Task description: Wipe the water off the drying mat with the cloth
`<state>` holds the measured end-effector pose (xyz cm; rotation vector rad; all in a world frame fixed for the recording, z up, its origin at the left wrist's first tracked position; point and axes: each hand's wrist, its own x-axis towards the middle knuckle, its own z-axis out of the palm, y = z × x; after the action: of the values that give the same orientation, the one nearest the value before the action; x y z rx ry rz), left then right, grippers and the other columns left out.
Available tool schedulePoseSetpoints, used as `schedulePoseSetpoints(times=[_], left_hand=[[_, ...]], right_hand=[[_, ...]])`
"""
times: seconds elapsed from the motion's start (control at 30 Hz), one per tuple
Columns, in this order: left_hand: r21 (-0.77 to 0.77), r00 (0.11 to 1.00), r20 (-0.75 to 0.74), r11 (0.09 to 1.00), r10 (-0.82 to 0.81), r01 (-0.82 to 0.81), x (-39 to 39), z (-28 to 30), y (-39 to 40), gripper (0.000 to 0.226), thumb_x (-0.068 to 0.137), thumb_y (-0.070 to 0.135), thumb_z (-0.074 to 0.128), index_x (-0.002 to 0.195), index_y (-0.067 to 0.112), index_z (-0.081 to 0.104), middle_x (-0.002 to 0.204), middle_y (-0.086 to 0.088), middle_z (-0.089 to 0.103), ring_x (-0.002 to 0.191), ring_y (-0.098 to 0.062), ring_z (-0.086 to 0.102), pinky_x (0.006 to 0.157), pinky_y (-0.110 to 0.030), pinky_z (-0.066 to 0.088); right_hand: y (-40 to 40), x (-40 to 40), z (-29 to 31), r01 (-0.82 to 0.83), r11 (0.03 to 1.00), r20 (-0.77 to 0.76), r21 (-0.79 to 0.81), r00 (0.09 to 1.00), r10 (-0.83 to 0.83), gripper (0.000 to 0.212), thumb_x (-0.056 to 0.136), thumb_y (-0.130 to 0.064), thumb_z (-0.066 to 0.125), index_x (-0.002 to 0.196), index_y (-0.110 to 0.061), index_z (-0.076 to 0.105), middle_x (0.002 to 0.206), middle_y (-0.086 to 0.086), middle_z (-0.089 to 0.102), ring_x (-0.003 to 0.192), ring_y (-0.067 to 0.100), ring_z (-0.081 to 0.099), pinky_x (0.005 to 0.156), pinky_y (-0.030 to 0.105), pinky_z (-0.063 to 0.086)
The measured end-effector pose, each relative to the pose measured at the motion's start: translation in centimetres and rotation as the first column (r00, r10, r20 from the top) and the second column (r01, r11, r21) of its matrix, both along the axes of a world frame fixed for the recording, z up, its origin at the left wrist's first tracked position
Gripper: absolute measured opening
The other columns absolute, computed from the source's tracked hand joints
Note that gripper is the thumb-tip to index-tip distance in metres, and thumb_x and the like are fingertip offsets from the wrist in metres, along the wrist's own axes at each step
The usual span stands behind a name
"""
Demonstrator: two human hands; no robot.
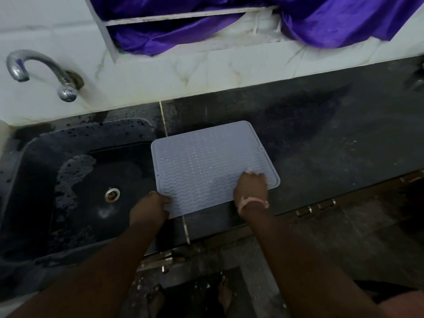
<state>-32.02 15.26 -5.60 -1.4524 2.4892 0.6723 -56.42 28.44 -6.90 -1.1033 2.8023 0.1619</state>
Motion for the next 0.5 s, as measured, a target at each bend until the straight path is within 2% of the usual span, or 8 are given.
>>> schedulePoseSetpoints(times=[0.07,0.13,0.2,0.27,0.3,0.4,0.47,0.5], left_hand=[[-0.017,1.000,0.007,1.000,-0.004,0.004,0.1,-0.1,0.1,0.050,0.081,0.024,0.074,0.127,0.041,0.065,0.130,0.001,0.056,0.120,-0.022,0.059,0.098,-0.037,0.051],[-0.042,1.000,0.008,0.999,-0.025,0.025,0.1,-0.1,0.1,0.045,0.082,0.028,0.072,0.124,0.043,0.066,0.127,0.000,0.058,0.117,-0.024,0.062,0.094,-0.038,0.053],[-0.039,0.998,0.012,0.997,-0.064,0.065,0.0,0.2,-0.1,0.037,0.083,0.035,0.069,0.119,0.046,0.067,0.120,-0.002,0.060,0.111,-0.027,0.065,0.090,-0.040,0.055],[-0.027,0.997,0.001,0.997,-0.073,0.073,0.1,0.3,-0.4,0.036,0.082,0.039,0.067,0.117,0.049,0.067,0.119,0.000,0.062,0.109,-0.025,0.066,0.088,-0.039,0.056],[-0.026,0.997,0.003,0.997,-0.075,0.075,0.2,0.4,-0.5,0.038,0.082,0.038,0.068,0.119,0.050,0.066,0.122,0.002,0.061,0.111,-0.023,0.065,0.089,-0.038,0.055],[-0.014,0.998,0.002,0.998,-0.065,0.065,0.6,0.3,-0.6,0.049,0.082,0.032,0.072,0.129,0.045,0.062,0.132,0.006,0.057,0.122,-0.020,0.058,0.098,-0.037,0.051],[-0.005,0.999,-0.018,0.999,-0.051,0.051,0.8,0.0,-0.5,0.051,0.083,0.031,0.072,0.130,0.043,0.061,0.132,0.006,0.056,0.124,-0.018,0.056,0.101,-0.036,0.049],[-0.001,0.999,-0.027,0.999,-0.045,0.045,0.8,-0.1,-0.4,0.050,0.083,0.030,0.072,0.131,0.042,0.061,0.132,0.006,0.056,0.124,-0.018,0.056,0.101,-0.036,0.048]], right_hand=[[-2.0,4.6,0.4,-0.071,0.996,0.046,0.055,0.997,0.069,0.015,0.086,-0.011,0.056,0.095,-0.012,0.068,0.088,0.012,0.069,0.084,0.030,0.065,0.086,0.042,0.050],[-3.7,9.2,1.1,-0.169,0.984,0.132,-0.063,0.975,0.176,0.016,0.088,-0.010,0.054,0.097,-0.011,0.068,0.093,0.013,0.070,0.091,0.033,0.065,0.088,0.043,0.050],[-4.5,12.9,2.7,-0.256,0.951,0.292,-0.174,0.908,0.299,0.018,0.093,-0.015,0.052,0.100,-0.010,0.069,0.100,0.014,0.070,0.099,0.034,0.063,0.089,0.041,0.049],[-4.0,13.2,3.7,-0.200,0.934,0.436,-0.297,0.842,0.319,0.024,0.092,-0.029,0.055,0.096,-0.011,0.070,0.094,0.012,0.071,0.092,0.030,0.065,0.079,0.037,0.053],[-3.5,11.7,4.0,-0.132,0.923,0.443,-0.361,0.846,0.295,0.025,0.092,-0.032,0.055,0.093,-0.012,0.070,0.089,0.010,0.071,0.086,0.027,0.066,0.076,0.036,0.056],[-1.1,3.2,4.0,0.065,0.922,0.251,-0.382,0.967,0.036,0.020,0.097,-0.018,0.047,0.095,-0.015,0.067,0.084,0.004,0.068,0.077,0.022,0.065,0.074,0.037,0.057],[1.0,-2.8,3.5,0.156,0.943,0.102,-0.293,0.986,-0.132,0.021,0.097,-0.017,0.045,0.103,-0.013,0.064,0.095,0.009,0.071,0.088,0.029,0.066,0.082,0.039,0.054],[1.6,-4.7,3.0,0.186,0.953,0.078,-0.241,0.982,-0.172,0.021,0.097,-0.017,0.046,0.105,-0.012,0.063,0.101,0.012,0.071,0.095,0.032,0.067,0.089,0.039,0.052]])
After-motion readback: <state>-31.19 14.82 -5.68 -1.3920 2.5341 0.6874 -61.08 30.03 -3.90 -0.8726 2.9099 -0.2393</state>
